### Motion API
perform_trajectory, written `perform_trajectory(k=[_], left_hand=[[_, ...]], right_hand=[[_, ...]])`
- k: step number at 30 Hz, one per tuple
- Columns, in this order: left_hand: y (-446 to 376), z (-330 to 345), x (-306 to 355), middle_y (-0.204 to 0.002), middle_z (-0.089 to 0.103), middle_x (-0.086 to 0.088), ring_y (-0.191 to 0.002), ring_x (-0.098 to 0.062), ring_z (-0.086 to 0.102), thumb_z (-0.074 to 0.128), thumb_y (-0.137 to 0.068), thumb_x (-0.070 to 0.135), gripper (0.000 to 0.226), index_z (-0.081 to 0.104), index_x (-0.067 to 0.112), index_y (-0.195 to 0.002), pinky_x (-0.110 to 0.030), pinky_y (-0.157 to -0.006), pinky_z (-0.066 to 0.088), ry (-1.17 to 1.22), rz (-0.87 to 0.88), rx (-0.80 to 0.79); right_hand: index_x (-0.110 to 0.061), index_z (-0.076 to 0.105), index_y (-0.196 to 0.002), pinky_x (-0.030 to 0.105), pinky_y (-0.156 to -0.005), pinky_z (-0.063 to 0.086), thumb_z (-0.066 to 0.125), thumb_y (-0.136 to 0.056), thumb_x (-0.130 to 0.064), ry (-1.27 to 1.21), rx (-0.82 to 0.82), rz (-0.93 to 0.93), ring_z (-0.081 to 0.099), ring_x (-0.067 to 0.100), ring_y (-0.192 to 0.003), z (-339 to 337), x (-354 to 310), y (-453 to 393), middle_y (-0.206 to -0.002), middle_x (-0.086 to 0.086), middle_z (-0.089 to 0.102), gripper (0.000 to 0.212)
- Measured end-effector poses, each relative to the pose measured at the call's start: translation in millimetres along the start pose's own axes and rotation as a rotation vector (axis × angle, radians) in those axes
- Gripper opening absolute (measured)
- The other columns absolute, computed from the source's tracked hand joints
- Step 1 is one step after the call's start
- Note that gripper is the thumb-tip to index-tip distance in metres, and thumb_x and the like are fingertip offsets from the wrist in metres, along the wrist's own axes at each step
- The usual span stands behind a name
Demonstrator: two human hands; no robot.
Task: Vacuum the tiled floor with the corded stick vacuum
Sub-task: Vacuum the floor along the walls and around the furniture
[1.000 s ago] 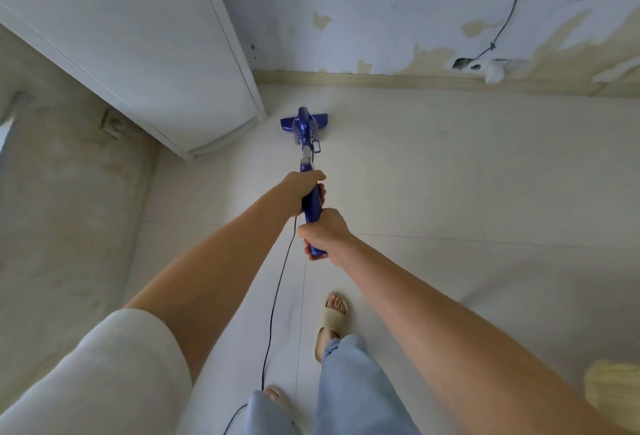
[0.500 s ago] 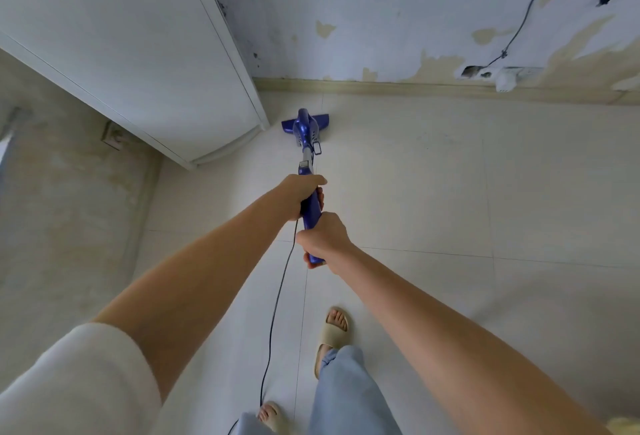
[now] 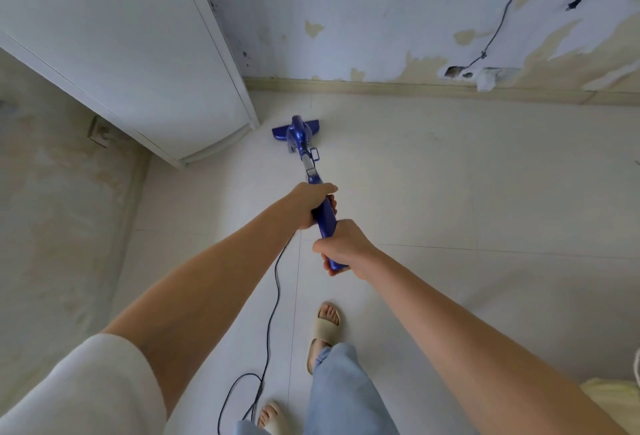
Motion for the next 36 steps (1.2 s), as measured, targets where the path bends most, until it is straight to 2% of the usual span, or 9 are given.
perform_trajectory(k=[5,12,16,19,21,23,27,31,36], left_hand=[[36.6,-1.9,-47.6,-0.067,0.051,-0.006,-0.059,-0.015,0.049,0.059,-0.091,0.004,0.011,0.049,0.004,-0.087,-0.028,-0.059,0.046,0.002,-0.002,-0.043],[91.7,5.5,-116.9,-0.06,0.049,-0.004,-0.053,-0.015,0.045,0.056,-0.089,0.001,0.016,0.046,0.007,-0.077,-0.024,-0.057,0.044,0.036,-0.015,-0.095],[134.9,8.0,-174.5,-0.053,0.047,-0.004,-0.05,-0.014,0.044,0.052,-0.088,0.0,0.02,0.044,0.008,-0.072,-0.023,-0.054,0.041,0.023,-0.006,-0.149],[175.2,-4.1,-217.9,-0.038,0.046,-0.002,-0.048,-0.015,0.043,0.05,-0.086,-0.001,0.027,0.043,0.008,-0.061,-0.022,-0.054,0.04,-0.052,-0.003,-0.199],[198.9,-22.5,-242.9,-0.037,0.045,-0.002,-0.048,-0.015,0.043,0.047,-0.084,-0.003,0.027,0.043,0.007,-0.059,-0.022,-0.053,0.04,-0.07,-0.006,-0.191],[212.4,-39.1,-258.6,-0.045,0.046,-0.003,-0.047,-0.015,0.043,0.046,-0.081,-0.004,0.022,0.045,0.008,-0.063,-0.022,-0.052,0.041,-0.071,-0.006,-0.189],[221.9,-75.7,-276.8,-0.05,0.046,-0.002,-0.046,-0.014,0.043,0.046,-0.08,-0.002,0.02,0.043,0.009,-0.063,-0.023,-0.047,0.04,-0.027,-0.019,-0.194],[228.3,-109.1,-277.0,-0.047,0.047,-0.002,-0.043,-0.014,0.044,0.047,-0.086,0.004,0.029,0.044,0.01,-0.058,-0.022,-0.046,0.041,-0.087,-0.002,-0.2],[225.0,-113.6,-273.4,-0.046,0.047,-0.002,-0.041,-0.012,0.043,0.048,-0.087,0.001,0.029,0.046,0.009,-0.059,-0.021,-0.05,0.039,-0.2,-0.031,-0.194]], right_hand=[[-0.002,0.051,-0.105,0.016,-0.038,0.046,0.054,-0.083,0.0,0.028,0.021,0.009,0.053,0.012,-0.048,18.8,28.8,56.8,-0.071,0.008,0.056,0.022],[-0.003,0.05,-0.103,0.019,-0.039,0.042,0.049,-0.083,0.003,0.122,0.157,0.043,0.05,0.013,-0.045,30.7,74.7,133.1,-0.069,0.007,0.053,0.021],[-0.006,0.046,-0.09,0.02,-0.039,0.038,0.043,-0.081,0.006,0.172,0.228,0.068,0.046,0.015,-0.042,51.5,114.6,192.7,-0.065,0.008,0.051,0.015],[-0.007,0.043,-0.079,0.018,-0.038,0.035,0.04,-0.078,0.005,0.217,0.266,0.076,0.044,0.014,-0.034,80.9,139.8,237.8,-0.06,0.009,0.05,0.013],[-0.008,0.041,-0.076,0.015,-0.035,0.032,0.039,-0.078,0.006,0.254,0.263,0.081,0.039,0.011,-0.023,108.5,152.8,262.6,-0.059,0.009,0.049,0.014],[-0.007,0.044,-0.082,0.015,-0.033,0.03,0.04,-0.079,0.006,0.249,0.258,0.074,0.04,0.01,-0.024,132.0,159.7,278.4,-0.064,0.008,0.05,0.013],[-0.008,0.044,-0.102,0.021,-0.037,0.035,0.045,-0.083,0.004,0.331,0.29,0.015,0.046,0.013,-0.043,168.2,158.0,292.8,-0.067,0.005,0.048,0.023],[-0.007,0.042,-0.1,0.022,-0.041,0.041,0.044,-0.085,0.001,0.155,0.212,-0.005,0.052,0.015,-0.048,207.8,154.4,291.6,-0.072,0.005,0.051,0.017],[-0.004,0.047,-0.109,0.02,-0.037,0.042,0.042,-0.085,0.002,-0.19,0.172,0.056,0.052,0.013,-0.042,226.9,162.0,276.2,-0.086,0.01,0.054,0.026]])
Point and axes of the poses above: each hand's wrist, its own y-axis away from the middle knuckle, its own z-axis out of the palm, x = y × z, the point moved 8 cm from there along -y, towards the middle knuckle
